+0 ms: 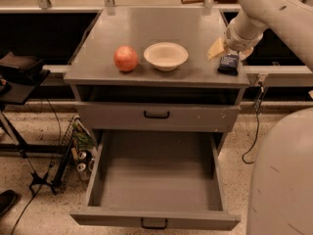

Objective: Place rxbar blueberry into middle drawer

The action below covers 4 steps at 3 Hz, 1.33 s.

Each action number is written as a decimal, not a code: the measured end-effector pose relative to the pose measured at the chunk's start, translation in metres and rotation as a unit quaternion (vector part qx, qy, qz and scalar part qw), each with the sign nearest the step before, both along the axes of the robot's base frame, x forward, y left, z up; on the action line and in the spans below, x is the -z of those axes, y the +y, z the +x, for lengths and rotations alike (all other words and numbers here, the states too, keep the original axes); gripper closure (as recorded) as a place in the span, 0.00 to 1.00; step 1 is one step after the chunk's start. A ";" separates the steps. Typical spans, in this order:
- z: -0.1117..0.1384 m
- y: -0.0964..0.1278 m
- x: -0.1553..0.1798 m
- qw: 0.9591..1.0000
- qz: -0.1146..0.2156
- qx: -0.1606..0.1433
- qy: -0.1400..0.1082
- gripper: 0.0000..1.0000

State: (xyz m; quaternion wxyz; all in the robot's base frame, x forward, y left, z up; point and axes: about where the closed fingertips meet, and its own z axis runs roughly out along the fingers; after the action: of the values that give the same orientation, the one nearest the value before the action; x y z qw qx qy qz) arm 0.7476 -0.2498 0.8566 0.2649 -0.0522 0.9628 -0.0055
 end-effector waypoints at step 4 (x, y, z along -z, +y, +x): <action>0.001 0.005 0.026 1.000 0.011 0.004 0.022 0.28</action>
Offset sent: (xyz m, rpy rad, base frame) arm -0.0051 -0.0053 -0.0147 0.0195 0.0293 -0.0195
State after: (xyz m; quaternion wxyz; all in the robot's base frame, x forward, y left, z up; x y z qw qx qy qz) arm 0.7487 -0.2447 0.8305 0.2446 -0.0455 0.9685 0.0056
